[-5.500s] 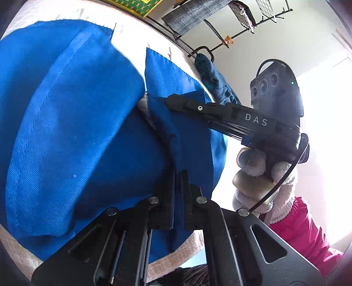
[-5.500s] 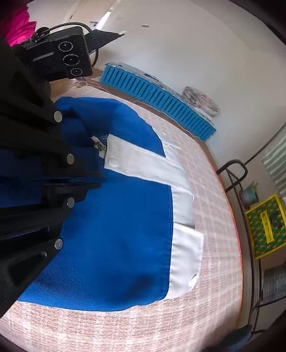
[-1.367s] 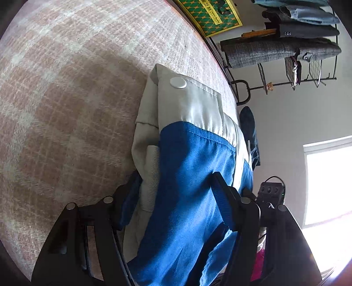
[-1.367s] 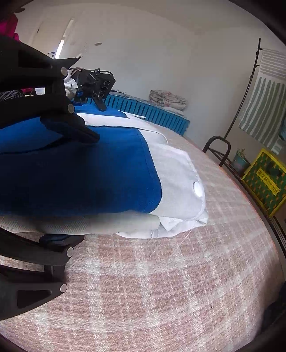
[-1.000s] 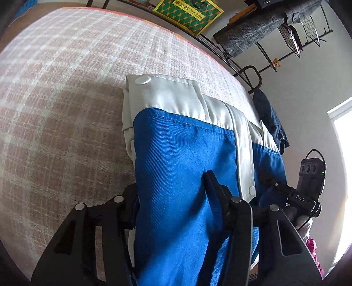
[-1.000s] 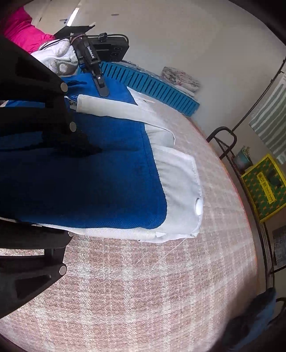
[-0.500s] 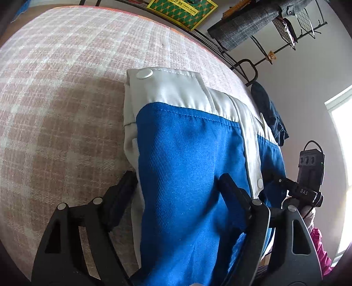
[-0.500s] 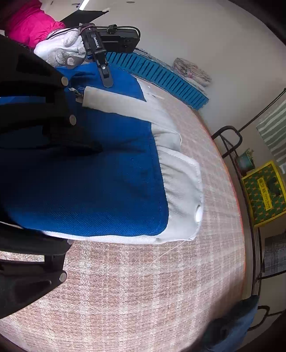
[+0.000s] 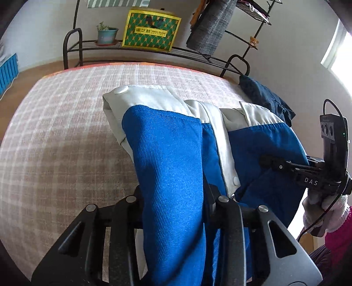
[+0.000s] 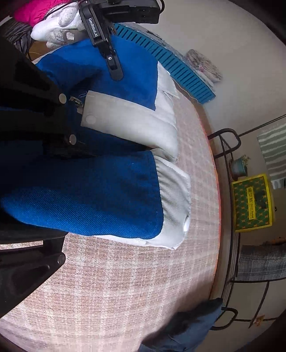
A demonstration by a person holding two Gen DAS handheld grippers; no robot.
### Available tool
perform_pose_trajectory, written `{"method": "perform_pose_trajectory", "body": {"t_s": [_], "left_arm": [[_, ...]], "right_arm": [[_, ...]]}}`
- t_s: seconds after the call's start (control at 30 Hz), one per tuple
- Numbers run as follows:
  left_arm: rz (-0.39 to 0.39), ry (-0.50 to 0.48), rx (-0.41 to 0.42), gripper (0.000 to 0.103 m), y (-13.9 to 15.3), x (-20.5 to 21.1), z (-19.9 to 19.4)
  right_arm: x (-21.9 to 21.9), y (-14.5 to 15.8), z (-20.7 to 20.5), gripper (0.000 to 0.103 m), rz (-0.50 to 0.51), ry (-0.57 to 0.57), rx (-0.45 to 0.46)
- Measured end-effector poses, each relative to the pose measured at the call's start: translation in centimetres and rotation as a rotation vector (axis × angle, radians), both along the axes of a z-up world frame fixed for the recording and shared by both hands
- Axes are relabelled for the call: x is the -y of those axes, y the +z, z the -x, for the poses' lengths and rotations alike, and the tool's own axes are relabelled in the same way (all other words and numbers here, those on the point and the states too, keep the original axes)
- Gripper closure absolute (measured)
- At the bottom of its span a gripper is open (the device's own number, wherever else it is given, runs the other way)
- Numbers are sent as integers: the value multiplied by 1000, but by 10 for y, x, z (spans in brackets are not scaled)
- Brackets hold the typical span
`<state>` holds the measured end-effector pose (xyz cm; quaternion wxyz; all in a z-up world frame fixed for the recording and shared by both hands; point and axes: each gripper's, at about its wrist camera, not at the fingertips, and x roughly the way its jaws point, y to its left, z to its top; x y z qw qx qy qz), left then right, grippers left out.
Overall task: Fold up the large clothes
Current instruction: 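Lift the folded jacket with both tools and carry it toward the rack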
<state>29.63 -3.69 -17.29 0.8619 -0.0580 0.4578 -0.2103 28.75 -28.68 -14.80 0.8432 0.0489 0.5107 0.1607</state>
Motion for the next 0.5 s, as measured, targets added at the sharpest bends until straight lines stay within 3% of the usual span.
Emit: {"method": "perform_pose_trajectory", "body": {"t_s": [0.37, 0.5], "left_arm": [[-22, -93, 119, 71, 32, 43, 36], [13, -112, 116, 71, 38, 53, 39]], "right_arm": [[9, 46, 37, 80, 80, -18, 92], [23, 56, 48, 80, 91, -39, 109]]}}
